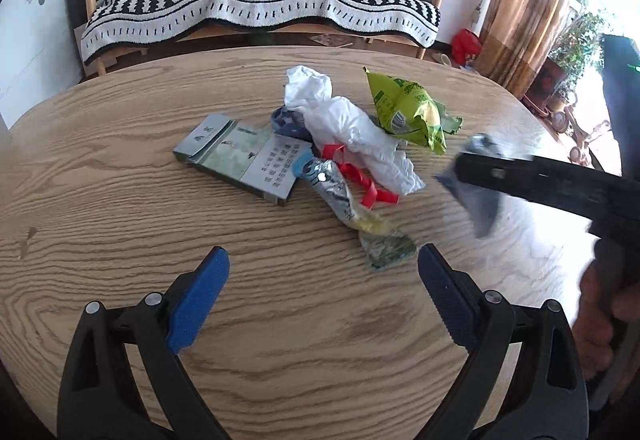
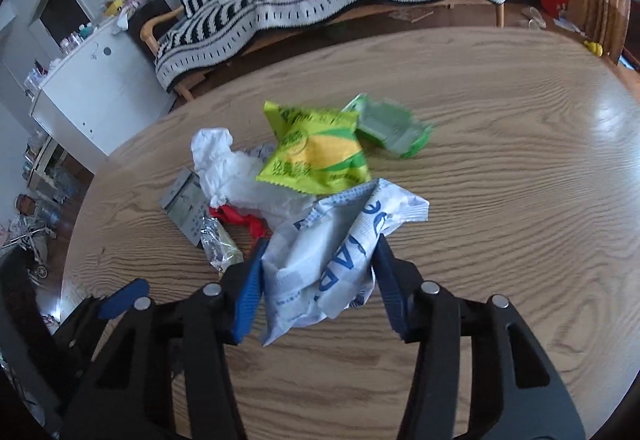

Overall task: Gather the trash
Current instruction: 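Grasp the white printed plastic bag with the right tool while the left tool grasps the foil wrapper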

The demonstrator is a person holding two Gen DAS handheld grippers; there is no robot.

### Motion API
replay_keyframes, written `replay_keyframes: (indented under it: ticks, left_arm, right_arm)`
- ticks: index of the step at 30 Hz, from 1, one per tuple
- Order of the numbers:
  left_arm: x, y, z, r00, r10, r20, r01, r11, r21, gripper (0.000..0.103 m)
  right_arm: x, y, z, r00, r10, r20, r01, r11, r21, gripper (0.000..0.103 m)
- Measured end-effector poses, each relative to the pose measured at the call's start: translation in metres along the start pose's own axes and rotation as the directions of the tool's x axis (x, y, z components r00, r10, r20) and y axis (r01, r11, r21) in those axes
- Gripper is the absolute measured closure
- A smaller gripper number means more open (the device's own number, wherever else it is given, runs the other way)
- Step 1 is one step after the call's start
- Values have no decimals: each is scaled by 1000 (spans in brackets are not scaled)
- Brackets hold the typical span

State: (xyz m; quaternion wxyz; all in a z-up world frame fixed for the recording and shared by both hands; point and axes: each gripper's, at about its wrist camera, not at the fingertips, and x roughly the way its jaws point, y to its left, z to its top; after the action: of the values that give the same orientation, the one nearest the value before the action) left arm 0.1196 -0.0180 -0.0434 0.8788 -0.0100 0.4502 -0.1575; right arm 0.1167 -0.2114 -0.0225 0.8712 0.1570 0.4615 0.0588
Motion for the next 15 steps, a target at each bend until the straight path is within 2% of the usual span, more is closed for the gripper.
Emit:
replay_keyframes:
  ticks: [9,12,14,15]
  left_arm:
    - [27,-24,16,999,45,7,-45,999,-5,12]
    - [33,-27,15,996,86,-22,-86,996,6,30]
    - [36,-26,13,995,85,-50,-84,996,8,48]
    - [38,-25,11,994,81,-67,-81,997,5,53]
  right_arm:
    - [-33,-30,-11,1000,-14,26,13,1000,9,52]
    - [-43,-43,-14,999,-6,33,5,1000,16,52]
    - [-48,-47,-14,999,-9,39,8,1000,20,52]
    - [-51,-51,-15,999,-7,43,6,1000,25,52]
